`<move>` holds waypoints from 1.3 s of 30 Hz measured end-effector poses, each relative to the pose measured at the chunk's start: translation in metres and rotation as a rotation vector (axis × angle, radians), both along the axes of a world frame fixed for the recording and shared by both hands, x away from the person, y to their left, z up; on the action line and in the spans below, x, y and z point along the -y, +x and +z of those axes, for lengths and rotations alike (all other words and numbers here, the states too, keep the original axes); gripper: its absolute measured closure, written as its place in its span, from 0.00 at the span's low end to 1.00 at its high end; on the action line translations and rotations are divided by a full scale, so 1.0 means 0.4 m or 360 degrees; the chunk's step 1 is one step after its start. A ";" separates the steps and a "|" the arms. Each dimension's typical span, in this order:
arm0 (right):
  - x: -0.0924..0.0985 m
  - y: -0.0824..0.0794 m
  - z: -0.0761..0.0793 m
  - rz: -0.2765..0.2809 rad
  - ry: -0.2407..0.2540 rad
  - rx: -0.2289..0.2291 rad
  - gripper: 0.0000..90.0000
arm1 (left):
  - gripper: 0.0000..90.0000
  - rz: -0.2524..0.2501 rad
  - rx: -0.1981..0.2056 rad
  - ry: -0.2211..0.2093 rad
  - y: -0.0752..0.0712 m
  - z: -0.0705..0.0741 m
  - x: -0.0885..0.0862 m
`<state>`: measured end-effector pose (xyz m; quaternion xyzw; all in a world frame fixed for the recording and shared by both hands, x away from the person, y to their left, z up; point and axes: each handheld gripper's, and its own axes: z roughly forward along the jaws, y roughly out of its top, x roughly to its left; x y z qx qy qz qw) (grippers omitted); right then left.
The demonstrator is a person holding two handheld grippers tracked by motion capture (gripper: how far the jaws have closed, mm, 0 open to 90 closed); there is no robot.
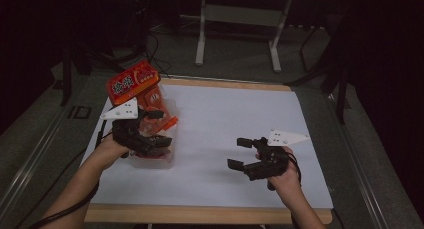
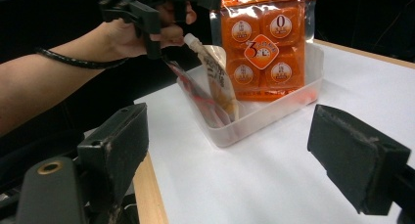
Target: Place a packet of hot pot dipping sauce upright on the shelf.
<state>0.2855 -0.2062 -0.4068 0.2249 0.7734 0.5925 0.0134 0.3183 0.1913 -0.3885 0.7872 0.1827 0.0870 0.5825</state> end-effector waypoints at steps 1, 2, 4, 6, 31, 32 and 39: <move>0.001 0.000 0.000 -0.0004 0.0003 0.0001 0.17 | 0.03 -0.0017 0.0006 -0.0007 -0.008 0.008 0.009; 0.005 -0.001 0.001 -0.0008 0.0006 0.0002 0.17 | 0.03 -0.0014 0.0007 -0.0009 -0.011 0.012 0.014; 0.009 -0.003 0.003 -0.0012 0.0003 0.0001 0.17 | 0.03 -0.0014 -0.0003 -0.0037 -0.017 0.017 0.020; 0.011 -0.003 0.003 -0.0012 0.0005 0.0003 0.17 | 0.03 -0.0020 -0.0005 -0.0044 -0.020 0.019 0.022; 0.040 -0.013 -0.009 -0.0050 -0.0009 -0.0006 0.17 | 0.03 -0.0252 0.0024 -0.0083 -0.149 0.013 0.158; 0.040 -0.012 -0.010 -0.0050 -0.0011 -0.0006 0.17 | 0.03 -0.0255 0.0025 -0.0077 -0.154 0.010 0.163; 0.043 -0.009 -0.017 -0.0062 -0.0026 -0.0011 0.17 | 0.03 -0.0321 0.0015 -0.0057 -0.178 -0.016 0.193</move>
